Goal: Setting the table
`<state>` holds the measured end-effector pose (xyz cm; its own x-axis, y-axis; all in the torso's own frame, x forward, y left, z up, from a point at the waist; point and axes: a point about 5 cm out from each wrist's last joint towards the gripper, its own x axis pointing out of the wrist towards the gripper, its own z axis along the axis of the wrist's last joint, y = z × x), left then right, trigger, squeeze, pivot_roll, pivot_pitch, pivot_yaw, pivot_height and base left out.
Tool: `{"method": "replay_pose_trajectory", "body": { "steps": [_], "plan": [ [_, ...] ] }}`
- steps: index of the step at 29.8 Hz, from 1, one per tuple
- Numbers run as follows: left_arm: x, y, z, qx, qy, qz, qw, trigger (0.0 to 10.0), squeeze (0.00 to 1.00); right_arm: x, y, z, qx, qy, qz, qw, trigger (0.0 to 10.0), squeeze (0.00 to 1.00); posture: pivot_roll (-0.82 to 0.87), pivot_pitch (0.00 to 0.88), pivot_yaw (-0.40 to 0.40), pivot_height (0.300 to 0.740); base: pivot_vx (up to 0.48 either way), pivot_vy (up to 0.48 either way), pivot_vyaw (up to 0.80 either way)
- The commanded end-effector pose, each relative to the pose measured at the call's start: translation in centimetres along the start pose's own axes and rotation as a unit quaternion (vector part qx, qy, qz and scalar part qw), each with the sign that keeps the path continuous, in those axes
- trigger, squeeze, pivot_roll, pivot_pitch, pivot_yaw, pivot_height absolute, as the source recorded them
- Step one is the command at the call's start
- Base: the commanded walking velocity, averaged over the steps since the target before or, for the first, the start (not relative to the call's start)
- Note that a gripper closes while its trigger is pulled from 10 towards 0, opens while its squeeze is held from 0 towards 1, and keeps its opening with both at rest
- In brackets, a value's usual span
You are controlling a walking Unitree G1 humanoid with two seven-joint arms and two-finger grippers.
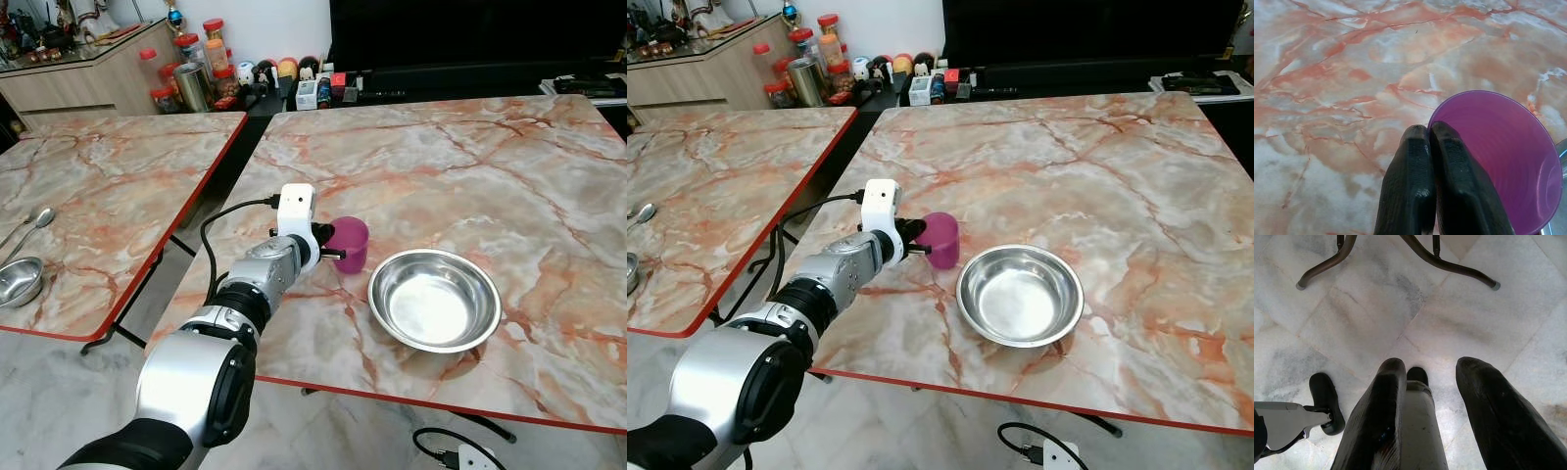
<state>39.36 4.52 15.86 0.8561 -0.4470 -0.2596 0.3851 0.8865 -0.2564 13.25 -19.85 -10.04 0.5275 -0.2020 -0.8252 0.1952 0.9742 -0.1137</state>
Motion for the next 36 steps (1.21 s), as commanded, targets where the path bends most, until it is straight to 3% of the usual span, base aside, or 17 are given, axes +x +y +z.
{"method": "replay_pose_trajectory", "body": {
  "steps": [1,2,3,18,19,20,23,24,25,33,35,36],
  "plan": [
    [0.0,0.2,0.7,0.008,0.004,0.004,1.000,10.0,0.16,-0.2,0.7,-0.9,0.004,0.019,0.009,1.000,10.0,0.00,-0.04,0.000,0.168,0.740,0.000,0.000,0.00],
    [0.0,0.2,0.6,0.010,0.005,0.004,1.000,10.0,0.16,-0.2,0.7,-0.9,0.004,0.019,0.009,1.000,10.0,0.00,-0.04,0.000,0.168,0.740,0.000,0.000,0.00],
    [0.0,0.1,0.6,0.011,0.006,0.003,1.000,10.0,0.87,-0.2,0.7,-0.9,0.004,0.018,0.009,1.000,10.0,0.00,-0.04,0.000,0.168,0.740,0.000,0.000,0.00],
    [0.0,0.1,1.0,0.017,0.000,0.003,1.000,10.0,0.86,-0.2,0.9,-0.9,0.006,0.018,0.011,1.000,10.0,0.00,-0.03,0.000,0.168,0.740,0.000,0.000,0.00],
    [0.0,0.1,0.9,0.019,0.000,0.002,1.000,10.0,0.88,-0.2,0.9,-0.9,0.006,0.018,0.011,1.000,10.0,0.00,-0.03,0.000,0.168,0.740,0.000,0.000,0.00],
    [0.0,0.0,0.9,0.019,-0.001,0.002,1.000,10.0,1.00,-0.2,0.9,-0.9,0.006,0.018,0.011,1.000,10.0,0.00,-0.03,0.000,0.167,0.740,0.000,0.000,0.00],
    [0.0,0.1,1.3,0.021,-0.013,0.005,1.000,10.0,1.00,-0.2,0.9,-0.8,0.006,0.018,0.011,1.000,10.0,0.00,-0.03,0.000,0.167,0.740,0.000,0.000,0.00],
    [0.0,0.1,1.4,0.020,-0.017,0.006,1.000,10.0,0.39,-0.2,0.9,-0.8,0.006,0.018,0.011,1.000,10.0,0.00,-0.03,0.000,0.166,0.740,0.000,0.000,0.00],
    [0.0,0.1,1.8,0.022,-0.027,0.006,0.999,10.0,0.00,-0.2,0.9,-0.8,0.006,0.018,0.011,1.000,10.0,0.00,-0.03,0.000,0.164,0.740,0.000,0.000,0.00],
    [-0.3,0.6,3.3,0.042,-0.061,0.020,0.997,10.0,0.00,-0.1,0.9,-0.4,0.003,0.015,0.013,1.000,10.0,0.00,-0.02,0.000,0.156,0.740,0.000,0.000,0.00],
    [-0.7,1.1,5.0,0.052,-0.109,0.019,0.992,10.0,0.00,0.0,1.0,0.0,0.003,0.011,0.014,1.000,10.0,0.00,-0.03,0.000,0.152,0.740,0.000,0.000,0.00],
    [-0.7,1.1,5.0,0.052,-0.109,0.019,0.992,10.0,0.00,0.0,1.0,0.0,0.003,0.011,0.014,1.000,10.0,0.00,-0.03,0.000,0.152,0.740,0.000,0.000,0.00]
  ]
}}
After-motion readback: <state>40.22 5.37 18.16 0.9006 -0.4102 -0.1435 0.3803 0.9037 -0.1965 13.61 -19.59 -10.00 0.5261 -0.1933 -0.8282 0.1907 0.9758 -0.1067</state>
